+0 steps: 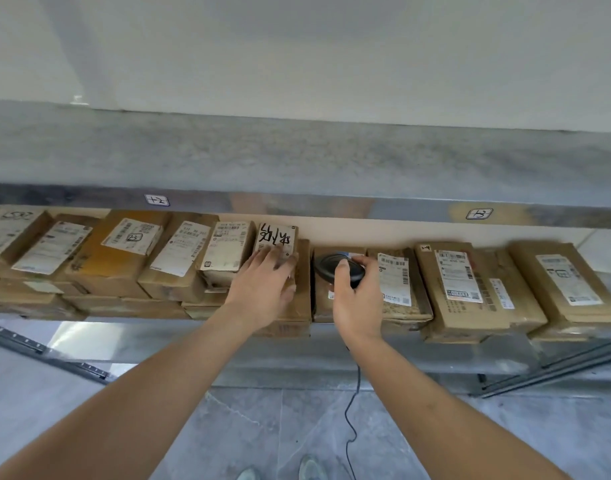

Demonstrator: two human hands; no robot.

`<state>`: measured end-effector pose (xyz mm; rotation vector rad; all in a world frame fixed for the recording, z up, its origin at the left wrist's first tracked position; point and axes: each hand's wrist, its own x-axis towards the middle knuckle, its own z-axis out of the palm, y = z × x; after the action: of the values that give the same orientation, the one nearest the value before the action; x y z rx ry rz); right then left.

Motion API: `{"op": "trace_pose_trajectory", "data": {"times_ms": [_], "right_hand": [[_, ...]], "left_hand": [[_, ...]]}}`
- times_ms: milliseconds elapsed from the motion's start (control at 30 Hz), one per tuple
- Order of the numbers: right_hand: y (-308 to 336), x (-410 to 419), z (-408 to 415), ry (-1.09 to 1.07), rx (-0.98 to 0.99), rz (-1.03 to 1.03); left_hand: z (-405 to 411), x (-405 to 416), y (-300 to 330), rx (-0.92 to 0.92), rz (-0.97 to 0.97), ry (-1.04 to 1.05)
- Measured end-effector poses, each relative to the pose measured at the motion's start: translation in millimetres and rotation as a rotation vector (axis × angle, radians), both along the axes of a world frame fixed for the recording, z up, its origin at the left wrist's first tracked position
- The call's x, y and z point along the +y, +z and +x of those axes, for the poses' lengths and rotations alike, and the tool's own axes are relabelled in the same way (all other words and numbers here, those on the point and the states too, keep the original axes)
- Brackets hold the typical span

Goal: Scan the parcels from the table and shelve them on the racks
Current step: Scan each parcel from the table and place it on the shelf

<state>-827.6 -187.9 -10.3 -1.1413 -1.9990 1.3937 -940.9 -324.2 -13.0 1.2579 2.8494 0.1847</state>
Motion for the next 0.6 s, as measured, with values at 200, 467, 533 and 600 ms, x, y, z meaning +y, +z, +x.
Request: {"op": "trace_pose_trajectory", "data": {"times_ms": [200,467,533,600], "right_hand": [[15.3,-13.8,15.2,-0.095,0.038,0.008],[44.7,-41.6,65.4,-0.302,0.078,0.077],[51.3,-47.2,84.1,-0.356,0.076,0.091],[58.1,-52.4,105.4,-0.413,0.076,0.099]], "left_hand": [[0.3,-5.6,23.7,-0.048,0.013,-0.072],[31.5,-8.6,61.2,0.000,0.038,-0.309],[46.0,-6.5,69.9,0.014,0.062,-0.371],[62.6,-3.7,79.4,0.035,0.083,-0.434]]}}
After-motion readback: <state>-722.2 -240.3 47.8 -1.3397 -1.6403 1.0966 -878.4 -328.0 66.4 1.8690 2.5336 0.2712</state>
